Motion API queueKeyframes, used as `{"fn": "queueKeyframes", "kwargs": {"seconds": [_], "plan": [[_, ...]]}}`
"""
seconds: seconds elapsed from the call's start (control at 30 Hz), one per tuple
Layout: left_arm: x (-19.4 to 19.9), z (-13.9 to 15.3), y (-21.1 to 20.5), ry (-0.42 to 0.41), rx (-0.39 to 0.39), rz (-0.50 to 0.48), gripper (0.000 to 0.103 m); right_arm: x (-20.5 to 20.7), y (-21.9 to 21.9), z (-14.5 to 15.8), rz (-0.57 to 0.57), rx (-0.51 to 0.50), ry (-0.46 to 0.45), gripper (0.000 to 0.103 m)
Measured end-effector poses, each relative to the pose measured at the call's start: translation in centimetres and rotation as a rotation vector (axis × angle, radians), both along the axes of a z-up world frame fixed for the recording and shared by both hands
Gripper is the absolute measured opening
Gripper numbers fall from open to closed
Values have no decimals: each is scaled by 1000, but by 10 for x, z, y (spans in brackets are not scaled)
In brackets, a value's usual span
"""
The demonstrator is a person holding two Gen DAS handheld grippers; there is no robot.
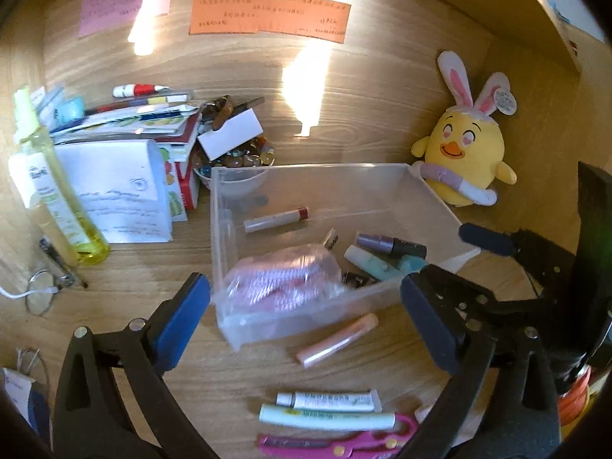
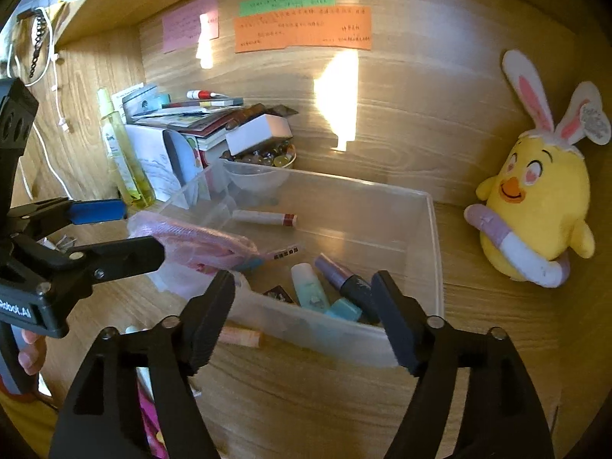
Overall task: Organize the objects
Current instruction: 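Grasp the teal bottle with the right tool while the left tool grasps a white-red tube, then lower both items into the clear box and open both tools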
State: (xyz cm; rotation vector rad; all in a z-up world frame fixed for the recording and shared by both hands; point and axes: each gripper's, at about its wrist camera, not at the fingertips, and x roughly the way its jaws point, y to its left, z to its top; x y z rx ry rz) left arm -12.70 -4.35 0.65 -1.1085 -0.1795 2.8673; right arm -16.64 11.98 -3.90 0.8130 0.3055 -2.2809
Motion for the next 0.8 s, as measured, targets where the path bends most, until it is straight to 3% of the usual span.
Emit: {"fn": "queueKeyframes", "kwargs": {"seconds": [0.4,0.7,0.8], "plan": [[52,-29,3,-62,-54,-11,102,50,27,-15,5,5,-38,78],[79,-67,11,-158,-86,-14,102,83,37,-55,48,34,-175,78],[88,-76,11,-195,-51,-16,102,88,36,-64,70,42,-208,76]]}}
